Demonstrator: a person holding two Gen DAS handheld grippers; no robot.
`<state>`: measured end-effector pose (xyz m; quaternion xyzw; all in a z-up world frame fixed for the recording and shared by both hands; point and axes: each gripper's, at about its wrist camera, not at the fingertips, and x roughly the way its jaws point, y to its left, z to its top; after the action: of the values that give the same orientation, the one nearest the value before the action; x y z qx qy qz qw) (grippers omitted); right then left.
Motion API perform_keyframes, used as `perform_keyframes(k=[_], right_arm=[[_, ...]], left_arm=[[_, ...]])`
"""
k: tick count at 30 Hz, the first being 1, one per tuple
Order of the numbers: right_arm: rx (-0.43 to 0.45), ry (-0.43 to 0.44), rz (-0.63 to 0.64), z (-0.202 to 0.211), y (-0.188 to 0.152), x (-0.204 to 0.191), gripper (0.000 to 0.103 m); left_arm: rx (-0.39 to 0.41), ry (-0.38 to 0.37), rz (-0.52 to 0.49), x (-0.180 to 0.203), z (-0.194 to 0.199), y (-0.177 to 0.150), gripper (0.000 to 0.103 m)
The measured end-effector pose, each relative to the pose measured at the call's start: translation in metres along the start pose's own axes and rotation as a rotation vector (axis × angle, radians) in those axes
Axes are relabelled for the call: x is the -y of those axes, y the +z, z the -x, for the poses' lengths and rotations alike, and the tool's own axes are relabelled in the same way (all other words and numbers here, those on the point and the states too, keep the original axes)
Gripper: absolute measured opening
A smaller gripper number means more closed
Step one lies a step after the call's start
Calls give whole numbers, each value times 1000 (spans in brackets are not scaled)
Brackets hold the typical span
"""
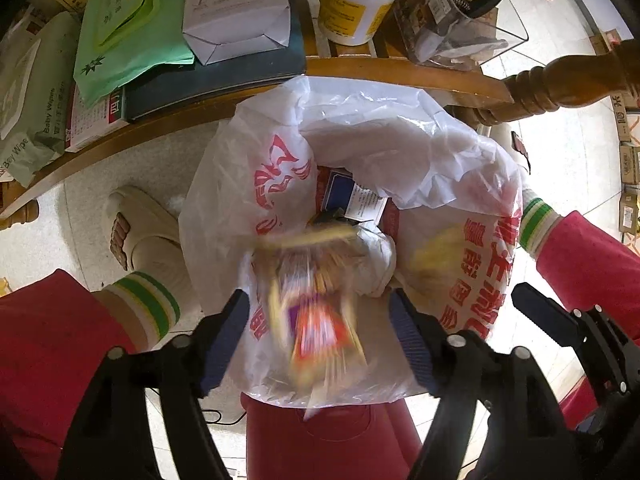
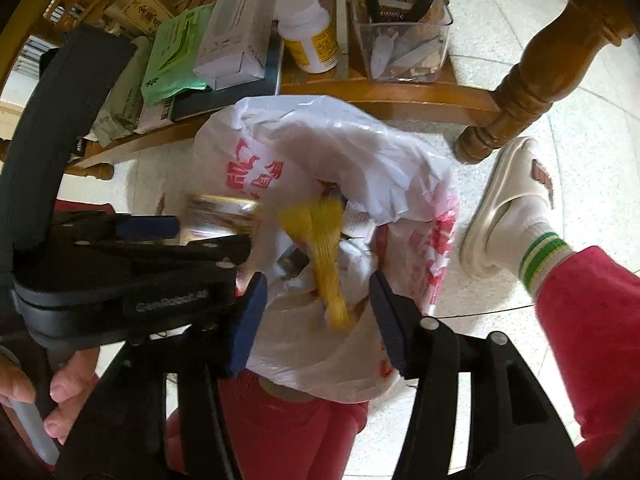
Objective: Collect trash
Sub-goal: 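Open both tools to drop the gold box and snack bar into the bag, then raise both tools back over the table toward the medicine box and red box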
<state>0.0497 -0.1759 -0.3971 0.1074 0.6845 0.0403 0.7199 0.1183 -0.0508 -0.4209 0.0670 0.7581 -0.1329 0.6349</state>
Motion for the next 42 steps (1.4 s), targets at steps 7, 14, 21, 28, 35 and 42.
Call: perform_keyframes(k=[7, 14, 21, 28, 35, 42], right_arm=[[1, 0, 0, 1, 0, 0, 53], [8, -2, 10, 4, 0, -3, 53], [38, -15, 39, 19, -7, -10, 53], [138, 27, 32, 88, -30, -8, 62], [392, -1, 104, 228, -37, -12, 80], [594, -50, 228, 350, -13, -29, 89]], left_arm=[[12, 21, -6, 2, 2, -2, 75], [22, 23, -7, 1, 6, -3, 75], [64, 40, -39, 4, 21, -12, 75], [158, 49, -112, 6, 87, -55, 75], [284, 72, -213, 2, 216, -96, 88], [407, 72, -180, -20, 361, -78, 93]])
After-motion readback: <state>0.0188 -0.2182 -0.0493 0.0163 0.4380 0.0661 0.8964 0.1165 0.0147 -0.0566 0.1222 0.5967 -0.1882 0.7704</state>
